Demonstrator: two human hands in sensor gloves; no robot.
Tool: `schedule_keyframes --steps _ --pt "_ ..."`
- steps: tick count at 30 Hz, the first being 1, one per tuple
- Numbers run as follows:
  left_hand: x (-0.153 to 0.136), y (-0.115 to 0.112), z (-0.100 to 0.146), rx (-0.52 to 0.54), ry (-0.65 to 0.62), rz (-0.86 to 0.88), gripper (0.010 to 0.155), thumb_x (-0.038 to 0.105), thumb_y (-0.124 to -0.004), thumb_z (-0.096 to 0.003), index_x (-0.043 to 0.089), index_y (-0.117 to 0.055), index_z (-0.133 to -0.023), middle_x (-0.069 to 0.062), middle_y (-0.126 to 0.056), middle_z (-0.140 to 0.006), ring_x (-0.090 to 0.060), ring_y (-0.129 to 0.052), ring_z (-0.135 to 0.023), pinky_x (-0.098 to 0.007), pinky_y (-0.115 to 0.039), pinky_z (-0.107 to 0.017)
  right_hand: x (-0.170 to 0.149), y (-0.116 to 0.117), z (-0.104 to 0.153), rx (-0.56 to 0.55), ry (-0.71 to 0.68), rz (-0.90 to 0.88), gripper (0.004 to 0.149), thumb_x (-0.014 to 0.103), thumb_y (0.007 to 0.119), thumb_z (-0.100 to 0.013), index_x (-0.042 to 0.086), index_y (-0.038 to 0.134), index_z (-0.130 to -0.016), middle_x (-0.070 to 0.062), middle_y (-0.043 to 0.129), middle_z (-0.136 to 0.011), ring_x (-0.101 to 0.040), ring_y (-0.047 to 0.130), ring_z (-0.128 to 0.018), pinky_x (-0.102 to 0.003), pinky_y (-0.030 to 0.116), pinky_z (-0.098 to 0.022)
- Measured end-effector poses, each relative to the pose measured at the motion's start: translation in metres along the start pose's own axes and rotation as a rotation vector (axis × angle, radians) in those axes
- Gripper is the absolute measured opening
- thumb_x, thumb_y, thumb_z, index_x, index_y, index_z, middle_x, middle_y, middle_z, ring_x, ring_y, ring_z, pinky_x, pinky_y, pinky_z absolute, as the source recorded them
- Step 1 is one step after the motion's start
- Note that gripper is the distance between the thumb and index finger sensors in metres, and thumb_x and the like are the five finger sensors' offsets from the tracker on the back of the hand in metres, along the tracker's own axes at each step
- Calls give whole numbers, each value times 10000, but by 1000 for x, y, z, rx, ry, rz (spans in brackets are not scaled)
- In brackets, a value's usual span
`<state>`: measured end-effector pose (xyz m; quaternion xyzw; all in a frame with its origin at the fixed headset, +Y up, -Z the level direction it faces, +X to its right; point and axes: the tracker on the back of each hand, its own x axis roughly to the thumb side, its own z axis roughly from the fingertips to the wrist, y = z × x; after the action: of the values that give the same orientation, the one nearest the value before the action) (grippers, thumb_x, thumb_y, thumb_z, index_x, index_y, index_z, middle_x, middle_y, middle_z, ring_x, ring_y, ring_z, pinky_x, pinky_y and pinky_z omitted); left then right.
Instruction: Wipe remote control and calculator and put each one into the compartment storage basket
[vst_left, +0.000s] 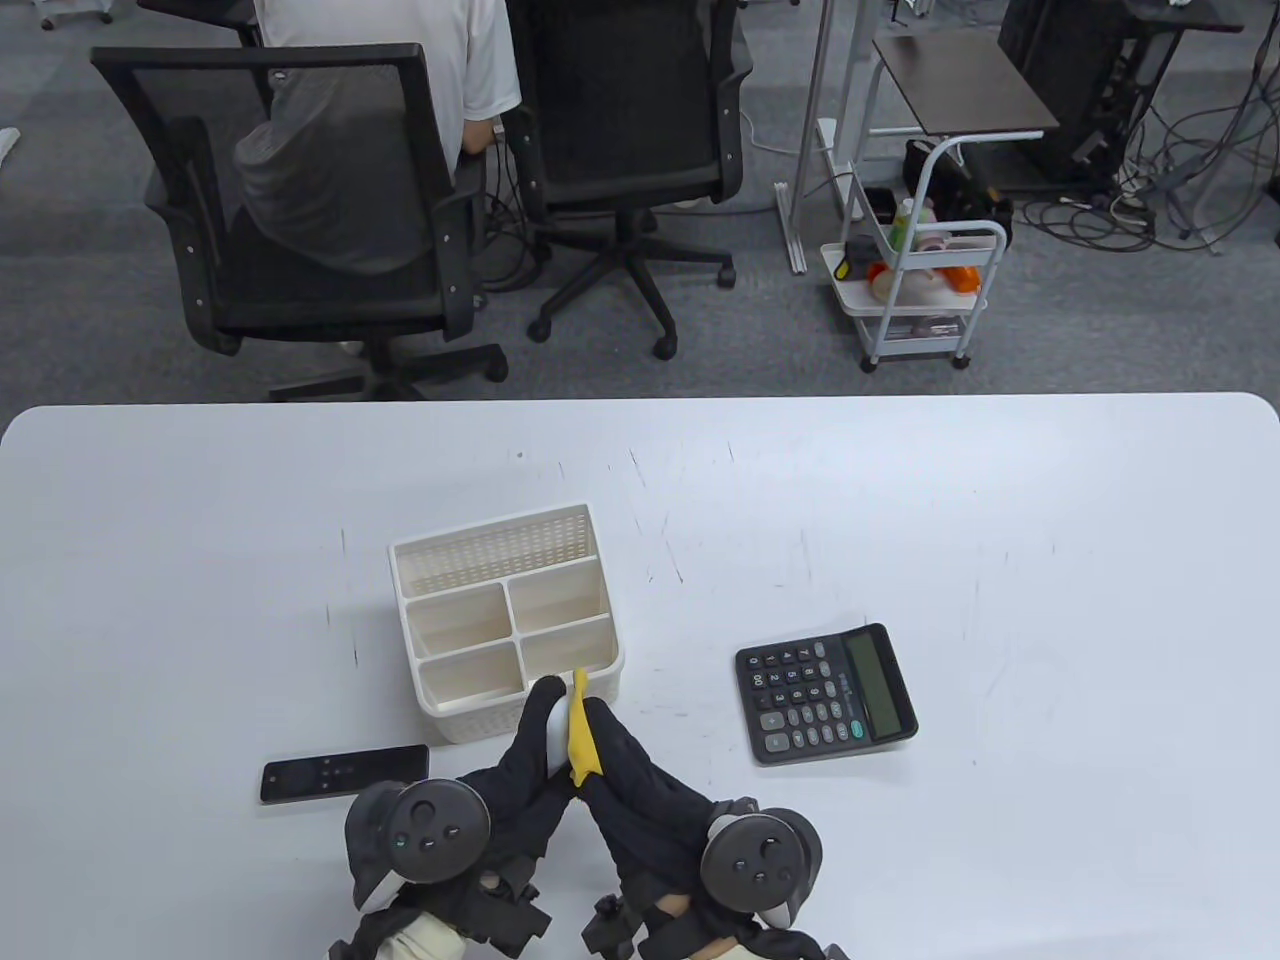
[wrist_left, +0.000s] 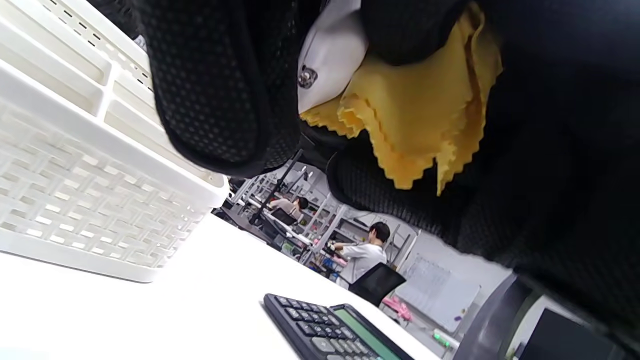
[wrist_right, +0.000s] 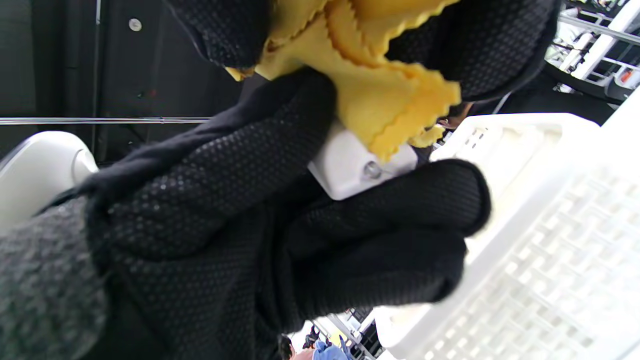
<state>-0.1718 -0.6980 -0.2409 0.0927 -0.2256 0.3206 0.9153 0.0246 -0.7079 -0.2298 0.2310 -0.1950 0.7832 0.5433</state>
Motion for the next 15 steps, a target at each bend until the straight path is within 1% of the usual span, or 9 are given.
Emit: schedule_keyframes --steps 2,5,7,9,12,15 --pt "4 -1 0 -2 -26 -45 712 352 -749 -531 178 -359 -1100 -196 -822 -966 -271 -1104 -669 -306 -1013 -418 -3 -2 0 -15 21 -22 531 260 704 -570 62 620 -1056 -367 728 -985 -517 836 -793 -631 728 -522" --pt "5 -2 0 -1 -31 -37 719 330 -767 -521 215 -357 -1100 -213 -807 -977 -279 -1101 -679 -315 -1009 -434 -7 -3 -1 -22 46 -50 533 263 696 -576 61 608 -1061 -360 740 -982 -504 849 -785 -620 740 -516" --pt "4 -1 0 2 -14 -28 721 323 -767 -521 212 -351 -1099 -209 -801 -984 -288 -1095 -688 -324 -1006 -442 -8 -3 -2 -4 71 -56 541 263 692 -578 43 598 -1063 -360 762 -967 -502 863 -770 -616 749 -508" --pt "3 0 0 25 19 -31 726 317 -759 -524 181 -334 -1097 -214 -798 -982 -291 -1092 -688 -326 -1003 -444 -8 -1 -1 20 74 -42 546 256 694 -577 25 591 -1061 -361 776 -957 -504 874 -755 -613 756 -502" --pt "-1 1 0 12 56 -52 728 314 -752 -526 170 -323 -1096 -211 -800 -980 -281 -1087 -693 -322 -999 -448 -2 3 1 38 24 20 542 252 704 -571 27 605 -1054 -374 768 -954 -509 874 -753 -618 752 -502" --pt "-1 0 0 -6 54 -52 720 312 -754 -525 189 -339 -1100 -203 -815 -973 -276 -1086 -691 -320 -997 -448 7 5 3 32 -58 108 529 255 715 -565 59 636 -1050 -388 709 -984 -522 827 -796 -633 722 -522"
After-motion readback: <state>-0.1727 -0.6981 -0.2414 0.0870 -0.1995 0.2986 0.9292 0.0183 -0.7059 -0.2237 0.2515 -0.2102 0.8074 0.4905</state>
